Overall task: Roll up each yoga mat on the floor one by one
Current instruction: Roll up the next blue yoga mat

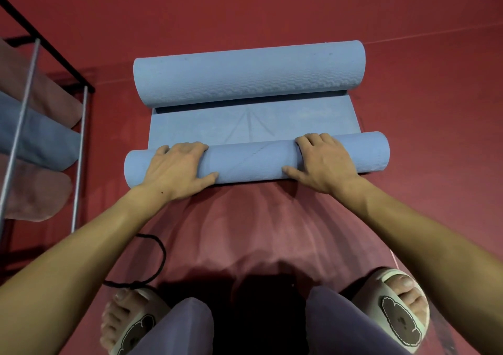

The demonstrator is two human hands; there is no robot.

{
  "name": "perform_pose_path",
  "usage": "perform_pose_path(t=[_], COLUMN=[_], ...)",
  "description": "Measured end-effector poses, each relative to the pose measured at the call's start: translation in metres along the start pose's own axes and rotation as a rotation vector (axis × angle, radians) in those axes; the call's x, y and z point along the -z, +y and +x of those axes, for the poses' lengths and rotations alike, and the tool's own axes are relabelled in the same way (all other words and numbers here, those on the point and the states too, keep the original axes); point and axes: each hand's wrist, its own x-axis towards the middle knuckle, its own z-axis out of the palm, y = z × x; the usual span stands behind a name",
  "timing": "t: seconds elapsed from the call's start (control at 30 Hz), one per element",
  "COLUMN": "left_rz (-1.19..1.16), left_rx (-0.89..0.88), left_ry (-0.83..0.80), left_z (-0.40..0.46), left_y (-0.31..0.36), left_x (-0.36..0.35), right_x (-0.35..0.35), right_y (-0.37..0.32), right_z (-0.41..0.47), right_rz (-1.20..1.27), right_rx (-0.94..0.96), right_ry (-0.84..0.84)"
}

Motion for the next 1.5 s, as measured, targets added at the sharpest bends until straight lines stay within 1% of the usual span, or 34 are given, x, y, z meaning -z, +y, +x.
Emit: perform_pose_path(t=[0.07,0.13,0.27,0.37,0.43,0.57,0.7,0.83,0.9,1.0,1.17,1.27,1.5], left_rz=[0.036,0.090,0.183,0.234,0.247,0.214,0.205,0.236,0.251,0.262,0.313,0.341,0.302], left_rx=[0.016,0.038,0.092,0.057,0.042,0.089,0.070,0.101,0.139,0.170,0.150,0.111,0.036], left_ry=[-0.009,-0.013,0.062,0.101,0.111,0.118,0.130,0.067,0.061,0.038,0.026,0.016,-0.124], left_z=[0.000,0.000,-0.001,0.001,0.004,0.009,0.008,0.013,0.016,0.020,0.028,0.032,0.036], left_y=[0.000,0.002,0.005,0.003,0.002,0.003,0.003,0.002,0.002,0.001,0.000,-0.004,-0.016], left_x=[-0.004,-0.007,-0.011,-0.013,-0.012,-0.006,-0.010,-0.013,-0.014,-0.013,-0.012,-0.008,0.005], right_x=[0.003,0.006,0.009,0.010,0.009,0.007,0.008,0.008,0.006,0.004,0.000,0.000,0.016], right_y=[0.000,0.003,0.007,0.004,0.006,0.011,0.012,0.019,0.020,0.021,0.034,0.039,0.043], right_z=[0.002,0.003,0.005,0.007,0.008,0.010,0.012,0.010,0.011,0.017,0.022,0.024,0.028], right_rz=[0.006,0.003,-0.050,-0.073,-0.057,-0.048,-0.028,-0.070,-0.122,-0.121,-0.141,-0.213,-0.202], right_rx=[-0.017,-0.045,-0.041,-0.045,-0.051,-0.018,-0.077,-0.050,-0.036,-0.053,0.018,0.054,0.103], right_ry=[-0.032,-0.026,0.016,0.028,0.042,0.048,0.064,0.005,0.001,-0.007,0.020,0.038,-0.135])
